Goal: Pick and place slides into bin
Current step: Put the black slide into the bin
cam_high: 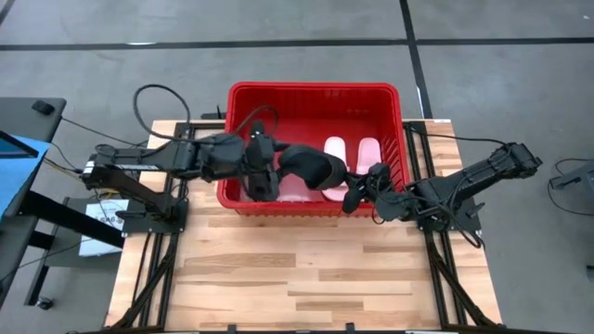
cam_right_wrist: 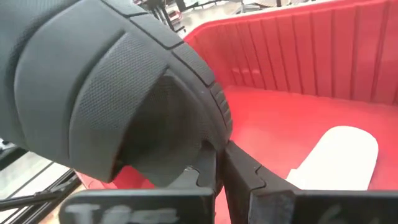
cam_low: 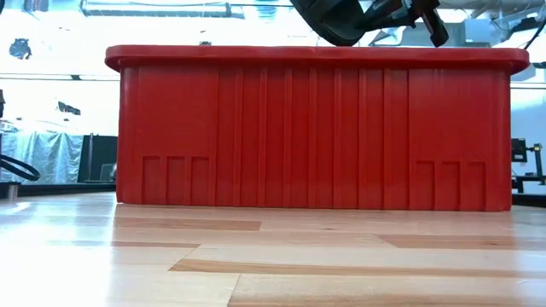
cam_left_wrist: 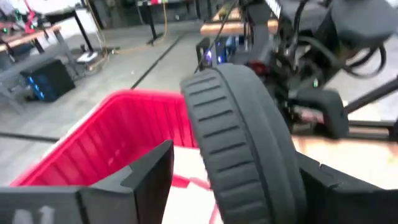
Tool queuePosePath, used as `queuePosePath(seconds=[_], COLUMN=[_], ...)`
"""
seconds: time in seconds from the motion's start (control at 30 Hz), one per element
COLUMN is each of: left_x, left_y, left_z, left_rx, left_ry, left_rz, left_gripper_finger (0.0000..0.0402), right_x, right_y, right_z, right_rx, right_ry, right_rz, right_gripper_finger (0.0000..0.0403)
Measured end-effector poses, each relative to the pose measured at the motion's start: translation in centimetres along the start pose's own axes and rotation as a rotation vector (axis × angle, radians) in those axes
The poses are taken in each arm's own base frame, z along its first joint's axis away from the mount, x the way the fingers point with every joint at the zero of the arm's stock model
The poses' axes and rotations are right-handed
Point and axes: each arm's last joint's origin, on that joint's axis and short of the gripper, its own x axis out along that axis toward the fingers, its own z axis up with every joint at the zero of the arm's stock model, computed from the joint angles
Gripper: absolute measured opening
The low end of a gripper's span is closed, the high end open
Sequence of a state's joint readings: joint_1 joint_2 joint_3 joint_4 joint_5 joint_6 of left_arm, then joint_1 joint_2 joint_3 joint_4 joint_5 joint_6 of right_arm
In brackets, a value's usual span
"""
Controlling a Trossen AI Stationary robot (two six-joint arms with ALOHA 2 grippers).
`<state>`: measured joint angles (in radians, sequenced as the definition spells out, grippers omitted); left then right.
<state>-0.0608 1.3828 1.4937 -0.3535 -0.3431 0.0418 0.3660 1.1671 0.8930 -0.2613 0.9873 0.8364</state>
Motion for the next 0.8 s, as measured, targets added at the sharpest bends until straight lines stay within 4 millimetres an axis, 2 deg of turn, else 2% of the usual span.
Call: queuePosePath(seconds=[0.07, 0.13, 0.27, 0.3, 0.6, 0.7, 0.8], left_x=[0.4, 0.4, 0.3, 0.2, 0.0, -0.1, -0.8], left_y=[-0.1, -0.1, 0.1, 0.1, 0.3, 0.3, 0.6], left_z=[-0.2, -0.2, -0.1, -0.1, -0.1, 0.0, 0.9], left_rx=[0.003, 0.003, -0.006, -0.007, 0.019, 0.032, 0.056], left_ry=[0.009, 0.01, 0.006, 0.006, 0.012, 0.017, 0.023], left_rz=[0.002, 0.007, 0.016, 0.016, 0.051, 0.049, 0.059], left_gripper_finger=[0.0216, 0.0182, 0.0058, 0.0041, 0.0041, 0.0041, 0.0041], right_x=[0.0, 0.0, 0.0, 0.0, 0.0, 0.0, 0.0], right_y=[0.0, 0.0, 0.0, 0.0, 0.1, 0.1, 0.0], right_z=[0.0, 0.0, -0.1, 0.0, 0.0, -0.1, -0.2], right_rx=[-0.002, -0.004, -0.009, -0.008, -0.015, -0.048, -0.074], right_ry=[0.001, 0.003, 0.012, 0.012, 0.018, 0.034, 0.051], right_rz=[0.001, 0.005, 0.008, 0.01, 0.018, 0.034, 0.035], right_gripper_finger=[0.0, 0.0, 0.0, 0.0, 0.0007, 0.0028, 0.0058])
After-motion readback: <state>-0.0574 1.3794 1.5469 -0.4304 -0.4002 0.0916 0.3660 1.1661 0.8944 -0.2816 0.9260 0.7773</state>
